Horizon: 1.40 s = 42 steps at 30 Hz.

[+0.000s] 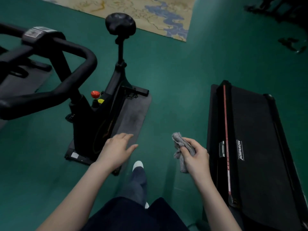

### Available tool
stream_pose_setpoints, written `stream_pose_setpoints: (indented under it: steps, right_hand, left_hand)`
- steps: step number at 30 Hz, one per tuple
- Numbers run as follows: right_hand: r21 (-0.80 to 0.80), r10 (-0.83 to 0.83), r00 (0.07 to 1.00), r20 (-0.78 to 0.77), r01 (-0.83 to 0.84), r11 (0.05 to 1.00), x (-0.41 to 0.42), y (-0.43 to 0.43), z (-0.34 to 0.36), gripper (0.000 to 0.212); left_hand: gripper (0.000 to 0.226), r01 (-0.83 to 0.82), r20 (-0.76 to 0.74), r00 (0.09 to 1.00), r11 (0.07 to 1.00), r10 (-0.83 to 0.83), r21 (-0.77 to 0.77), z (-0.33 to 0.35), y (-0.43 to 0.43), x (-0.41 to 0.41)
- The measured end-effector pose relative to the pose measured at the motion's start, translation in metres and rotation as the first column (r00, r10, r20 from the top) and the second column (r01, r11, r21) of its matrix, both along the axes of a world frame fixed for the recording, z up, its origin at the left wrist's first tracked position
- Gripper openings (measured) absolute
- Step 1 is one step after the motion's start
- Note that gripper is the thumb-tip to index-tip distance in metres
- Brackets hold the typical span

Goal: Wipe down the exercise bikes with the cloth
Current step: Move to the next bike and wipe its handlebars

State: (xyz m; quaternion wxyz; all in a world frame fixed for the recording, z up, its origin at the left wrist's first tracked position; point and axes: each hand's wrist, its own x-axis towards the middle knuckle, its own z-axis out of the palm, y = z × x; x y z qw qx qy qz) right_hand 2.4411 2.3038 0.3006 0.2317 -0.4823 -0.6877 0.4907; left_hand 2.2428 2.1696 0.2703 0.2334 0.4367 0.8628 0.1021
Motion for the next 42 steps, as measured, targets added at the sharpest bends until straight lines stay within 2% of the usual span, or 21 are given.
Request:
stream_pose_setpoints:
  steps: [5, 10, 14, 23, 27, 30, 33, 37, 42]
  right_hand:
    - [0.036, 0.063, 0.998, 0.02, -0.064, 0.997, -0.044, 0.053, 0.001, 0.024]
    - [0.033, 0.138, 0.99, 0.005, -0.138, 0.99, -0.098, 0.098, 0.002, 0.028]
    - [0.017, 0.207, 0.978, 0.005, -0.207, 0.978, -0.132, 0.122, -0.001, 0.03]
    - [-0.021, 0.443, 0.897, -0.005, -0.443, 0.896, -0.212, 0.181, -0.007, 0.037]
    - [-0.017, 0.603, 0.797, -0.01, -0.603, 0.797, -0.25, 0.213, -0.007, 0.036]
    - [-0.005, 0.726, 0.688, -0.024, -0.726, 0.688, -0.279, 0.239, 0.0, 0.031]
    - [0.025, 0.815, 0.575, -0.067, -0.816, 0.578, -0.305, 0.26, 0.008, 0.038]
    - [0.032, 0.902, 0.417, -0.112, -0.906, 0.423, -0.329, 0.27, 0.019, 0.04]
    - [0.028, 0.959, 0.203, -0.197, -0.977, 0.213, -0.348, 0.252, 0.039, 0.037]
  left_hand:
    - [0.054, -0.047, 0.038, 0.998, 0.999, 0.046, 0.028, -0.007, 0.04, -0.034]
    - [0.054, -0.101, 0.18, 0.979, 0.994, 0.09, 0.049, -0.012, 0.074, -0.067]
    - [0.054, -0.126, 0.206, 0.972, 0.992, 0.117, 0.031, -0.012, 0.089, -0.088]
    - [0.056, -0.413, 0.229, 0.888, 0.91, 0.4, 0.013, -0.01, 0.11, -0.116]
    - [0.056, -0.609, 0.223, 0.776, 0.793, 0.59, 0.017, -0.01, 0.121, -0.118]
    - [0.055, -0.748, 0.212, 0.656, 0.662, 0.725, 0.05, -0.007, 0.131, -0.109]
    - [0.055, -0.854, 0.213, 0.518, 0.516, 0.828, 0.068, -0.004, 0.142, -0.094]
    - [0.055, -0.949, 0.206, 0.315, 0.3, 0.926, 0.102, 0.002, 0.151, -0.069]
    - [0.054, -0.988, 0.173, 0.085, 0.06, 0.981, 0.145, 0.013, 0.147, -0.04]
